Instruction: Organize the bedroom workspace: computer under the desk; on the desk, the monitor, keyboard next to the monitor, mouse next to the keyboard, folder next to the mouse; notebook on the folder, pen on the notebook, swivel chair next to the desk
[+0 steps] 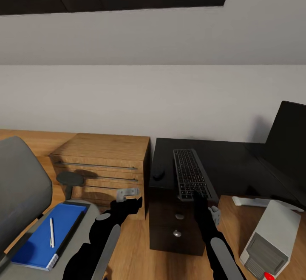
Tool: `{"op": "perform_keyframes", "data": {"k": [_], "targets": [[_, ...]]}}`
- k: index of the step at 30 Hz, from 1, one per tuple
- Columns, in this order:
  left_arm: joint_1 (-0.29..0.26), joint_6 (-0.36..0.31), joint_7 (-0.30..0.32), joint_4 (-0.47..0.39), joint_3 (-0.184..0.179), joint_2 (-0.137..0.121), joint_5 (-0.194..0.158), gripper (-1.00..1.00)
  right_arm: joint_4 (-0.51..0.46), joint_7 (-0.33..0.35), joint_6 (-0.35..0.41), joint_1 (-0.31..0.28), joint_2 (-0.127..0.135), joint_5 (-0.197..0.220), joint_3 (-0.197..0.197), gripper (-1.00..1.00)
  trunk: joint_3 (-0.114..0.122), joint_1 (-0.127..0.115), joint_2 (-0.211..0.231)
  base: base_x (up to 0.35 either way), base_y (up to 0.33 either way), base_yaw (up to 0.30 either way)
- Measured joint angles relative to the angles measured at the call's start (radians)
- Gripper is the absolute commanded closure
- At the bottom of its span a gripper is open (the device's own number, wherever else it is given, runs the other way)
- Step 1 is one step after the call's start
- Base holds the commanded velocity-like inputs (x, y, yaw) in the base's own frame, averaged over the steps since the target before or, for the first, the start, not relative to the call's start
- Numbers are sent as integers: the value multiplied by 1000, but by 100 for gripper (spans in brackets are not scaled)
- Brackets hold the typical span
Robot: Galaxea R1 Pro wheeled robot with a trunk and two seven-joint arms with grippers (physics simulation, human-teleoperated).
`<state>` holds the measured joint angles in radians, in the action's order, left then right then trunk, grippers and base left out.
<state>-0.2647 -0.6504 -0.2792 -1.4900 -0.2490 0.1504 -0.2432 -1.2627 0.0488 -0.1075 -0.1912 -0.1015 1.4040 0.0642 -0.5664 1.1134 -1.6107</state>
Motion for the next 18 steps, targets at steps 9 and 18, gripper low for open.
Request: {"op": "perform_keyframes", "data": {"k": [9,18], "targets": [[0,0,0,0,0,0,0,-100,0,1,-1,0,0,0,0,-100,0,0,0,0,0,0],[0,3,0,14,-1,0,2,-100,0,2,-1,0,0,0,0,-100,0,0,0,-14,0,0]]}}
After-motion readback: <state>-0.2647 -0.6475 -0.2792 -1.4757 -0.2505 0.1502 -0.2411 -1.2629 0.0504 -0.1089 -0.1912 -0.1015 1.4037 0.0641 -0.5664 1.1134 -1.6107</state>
